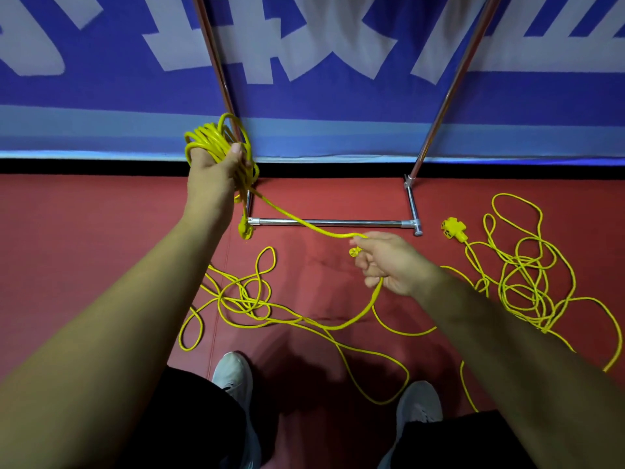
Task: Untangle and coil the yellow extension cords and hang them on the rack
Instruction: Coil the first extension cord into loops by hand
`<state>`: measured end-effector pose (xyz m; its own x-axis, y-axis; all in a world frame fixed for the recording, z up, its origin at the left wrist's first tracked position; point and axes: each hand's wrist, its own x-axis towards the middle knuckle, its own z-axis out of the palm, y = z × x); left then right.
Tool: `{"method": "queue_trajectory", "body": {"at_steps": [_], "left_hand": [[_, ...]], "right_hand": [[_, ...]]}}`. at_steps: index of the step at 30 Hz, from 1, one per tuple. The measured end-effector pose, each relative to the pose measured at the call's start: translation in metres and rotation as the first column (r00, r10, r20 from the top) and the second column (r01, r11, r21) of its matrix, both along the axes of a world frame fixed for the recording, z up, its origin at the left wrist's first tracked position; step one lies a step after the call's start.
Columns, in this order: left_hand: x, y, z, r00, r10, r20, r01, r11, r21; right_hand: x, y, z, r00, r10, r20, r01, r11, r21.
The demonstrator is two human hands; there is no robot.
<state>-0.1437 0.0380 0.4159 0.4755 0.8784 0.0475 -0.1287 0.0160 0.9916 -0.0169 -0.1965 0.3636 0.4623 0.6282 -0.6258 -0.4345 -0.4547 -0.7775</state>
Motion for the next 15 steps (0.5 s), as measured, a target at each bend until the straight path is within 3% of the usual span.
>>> {"method": "queue_trajectory", "body": {"at_steps": [2,4,7,10,12,15], "left_hand": [[-0.001,0.001,-0.005,0.995,-0.003,-0.101,0.006,1.000,0.026],[-0.001,-0.001,-0.006,0.982,-0.001,-0.187,0.010,0.999,0.049],[-0.001,-0.004,-0.007,0.975,-0.022,-0.221,0.031,0.999,0.038],[0.000,-0.006,-0.013,0.959,-0.081,-0.272,0.089,0.996,0.017],[0.001,-0.006,-0.019,0.909,-0.152,-0.389,0.185,0.981,0.049],[-0.001,-0.013,-0.029,0.704,-0.291,-0.648,0.455,0.885,0.097]], "right_hand": [[-0.005,0.000,0.007,0.969,0.202,0.140,-0.203,0.979,-0.010],[-0.012,-0.001,0.019,0.866,0.434,0.247,-0.436,0.899,-0.052],[-0.017,-0.002,0.031,0.770,0.607,0.194,-0.619,0.786,-0.004],[-0.012,-0.001,0.039,0.769,0.627,0.123,-0.639,0.756,0.143],[-0.007,0.000,0.045,0.791,0.602,0.111,-0.609,0.756,0.238],[0.001,0.001,0.054,0.837,0.534,0.118,-0.537,0.761,0.364]]}}
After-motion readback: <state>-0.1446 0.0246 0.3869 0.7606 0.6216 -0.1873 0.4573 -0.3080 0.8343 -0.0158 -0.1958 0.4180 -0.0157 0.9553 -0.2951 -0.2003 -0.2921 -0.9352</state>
